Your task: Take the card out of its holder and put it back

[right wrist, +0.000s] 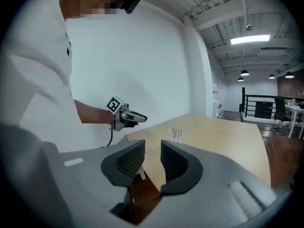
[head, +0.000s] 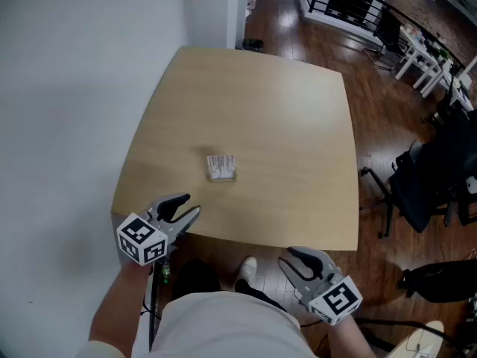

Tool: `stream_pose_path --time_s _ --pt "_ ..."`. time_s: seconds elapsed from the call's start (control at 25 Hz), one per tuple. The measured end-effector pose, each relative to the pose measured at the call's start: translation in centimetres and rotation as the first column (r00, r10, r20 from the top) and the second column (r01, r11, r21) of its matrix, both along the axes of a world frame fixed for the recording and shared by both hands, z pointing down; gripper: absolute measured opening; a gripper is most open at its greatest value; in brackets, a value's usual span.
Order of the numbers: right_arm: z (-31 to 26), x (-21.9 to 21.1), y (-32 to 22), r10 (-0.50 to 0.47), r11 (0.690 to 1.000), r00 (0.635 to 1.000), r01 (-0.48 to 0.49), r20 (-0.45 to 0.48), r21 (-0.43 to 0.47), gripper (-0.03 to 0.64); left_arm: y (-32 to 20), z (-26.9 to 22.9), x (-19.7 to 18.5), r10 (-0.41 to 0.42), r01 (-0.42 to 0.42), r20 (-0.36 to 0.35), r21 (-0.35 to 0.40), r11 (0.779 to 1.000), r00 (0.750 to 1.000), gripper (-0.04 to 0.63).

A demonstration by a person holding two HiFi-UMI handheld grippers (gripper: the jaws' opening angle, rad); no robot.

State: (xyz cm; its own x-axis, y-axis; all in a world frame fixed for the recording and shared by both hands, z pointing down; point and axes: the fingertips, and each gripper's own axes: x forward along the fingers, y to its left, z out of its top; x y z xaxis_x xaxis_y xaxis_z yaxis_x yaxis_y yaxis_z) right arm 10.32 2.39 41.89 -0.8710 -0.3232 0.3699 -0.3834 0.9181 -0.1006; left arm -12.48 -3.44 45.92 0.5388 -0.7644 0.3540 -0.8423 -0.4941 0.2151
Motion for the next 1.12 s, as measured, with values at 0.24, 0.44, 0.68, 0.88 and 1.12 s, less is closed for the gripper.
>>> stream_pose_path --time_s 0.24,0.44,0.68,0.88,1.12 --pt "-0.9 0.6 -2.5 0.075 0.997 0.997 -0.076 -0.007 -0.013 0.109 -7.7 0.9 -1.8 0.051 -0.050 0.059 -0.023 0.998 0.997 0.199" --pt "-2.3 -0.5 -3.3 0.142 0.990 0.990 -0.142 -0.013 -0.013 0.109 -12.6 3.5 -1.5 0.180 -0.170 0.122 -0.083 0.982 0.976 0.202" --pt "-1.9 -1.7 -3.3 0.213 0.977 0.976 -0.214 -0.042 -0.012 0.109 -15.0 8.4 -0.6 0.319 -0.293 0.135 -0.181 0.939 0.938 0.202" --pt "-1.7 -1.9 -2.8 0.265 0.964 0.962 -0.265 -0.067 0.001 0.109 -15.0 10.4 0.5 0.392 -0.365 0.095 -0.216 0.905 0.915 0.176" --pt "-1.4 -1.2 -2.4 0.356 0.933 0.930 -0.359 -0.093 -0.021 0.109 -15.0 11.0 0.9 0.457 -0.434 0.063 -0.221 0.874 0.887 0.069"
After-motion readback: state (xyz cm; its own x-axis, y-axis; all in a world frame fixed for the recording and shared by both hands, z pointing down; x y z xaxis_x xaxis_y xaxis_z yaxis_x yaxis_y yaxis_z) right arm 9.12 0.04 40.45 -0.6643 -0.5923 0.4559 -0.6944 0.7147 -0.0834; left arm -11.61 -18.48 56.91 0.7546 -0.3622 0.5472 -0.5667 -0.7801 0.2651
